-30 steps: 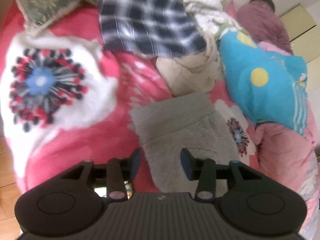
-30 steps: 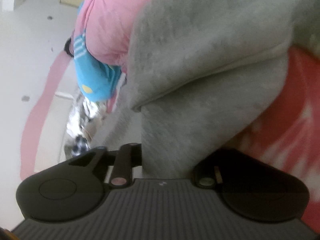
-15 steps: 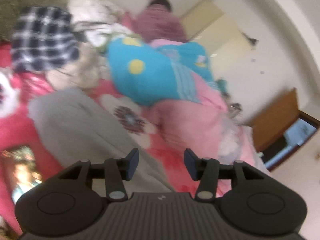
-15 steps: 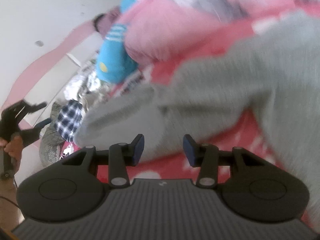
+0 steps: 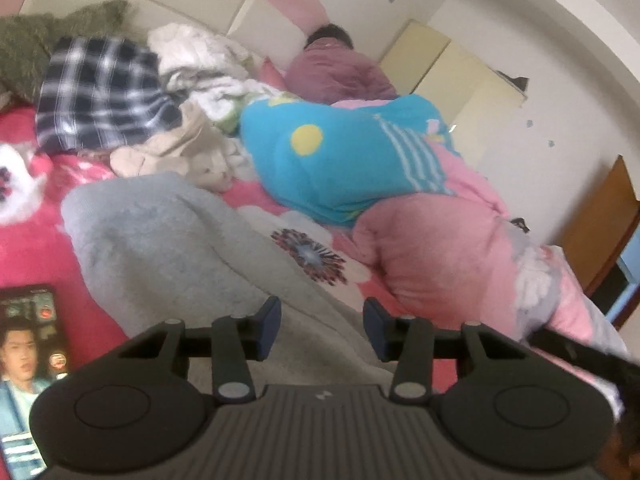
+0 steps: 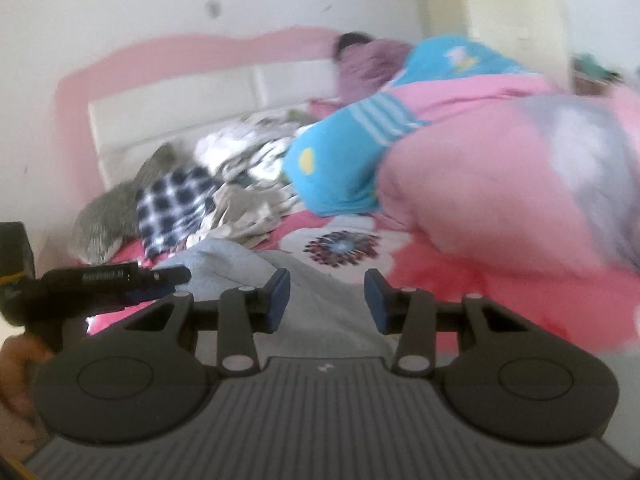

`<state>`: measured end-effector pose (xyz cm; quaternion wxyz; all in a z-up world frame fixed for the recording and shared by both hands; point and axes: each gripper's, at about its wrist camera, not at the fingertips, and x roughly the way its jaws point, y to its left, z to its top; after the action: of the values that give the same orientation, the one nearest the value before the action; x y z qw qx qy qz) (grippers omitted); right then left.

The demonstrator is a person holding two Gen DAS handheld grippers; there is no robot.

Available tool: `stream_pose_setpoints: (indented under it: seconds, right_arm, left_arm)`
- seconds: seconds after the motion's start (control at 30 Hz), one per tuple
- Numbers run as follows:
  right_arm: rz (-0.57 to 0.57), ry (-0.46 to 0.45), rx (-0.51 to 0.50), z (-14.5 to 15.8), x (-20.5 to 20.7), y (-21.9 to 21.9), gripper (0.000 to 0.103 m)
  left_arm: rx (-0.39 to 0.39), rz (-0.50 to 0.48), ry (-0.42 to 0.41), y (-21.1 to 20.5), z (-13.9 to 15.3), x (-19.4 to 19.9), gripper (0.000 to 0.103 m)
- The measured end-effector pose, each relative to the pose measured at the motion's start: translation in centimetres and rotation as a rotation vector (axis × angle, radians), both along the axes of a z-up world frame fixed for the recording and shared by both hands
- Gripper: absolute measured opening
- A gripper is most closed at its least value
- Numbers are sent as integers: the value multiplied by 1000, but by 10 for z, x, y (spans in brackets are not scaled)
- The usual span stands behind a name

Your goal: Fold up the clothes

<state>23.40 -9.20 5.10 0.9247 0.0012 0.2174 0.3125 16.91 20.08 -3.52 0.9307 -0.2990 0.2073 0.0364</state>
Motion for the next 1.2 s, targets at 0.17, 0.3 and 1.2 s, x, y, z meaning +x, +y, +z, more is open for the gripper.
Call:
stream_pose_setpoints:
  seconds: [0.17,0.3,1.2]
  right_arm:
    - [209,109,-51,-10,91,83,39]
    - [368,159,-147,-29,131,154,39]
    - [474,-53,-407,-74,140,286,1]
  left_arm:
    - [-8,-23,47,3,-32,23,37]
    - [-96,-51,114,11,-58,32,34]
    - [-162,-3,76,28,-69,26,24]
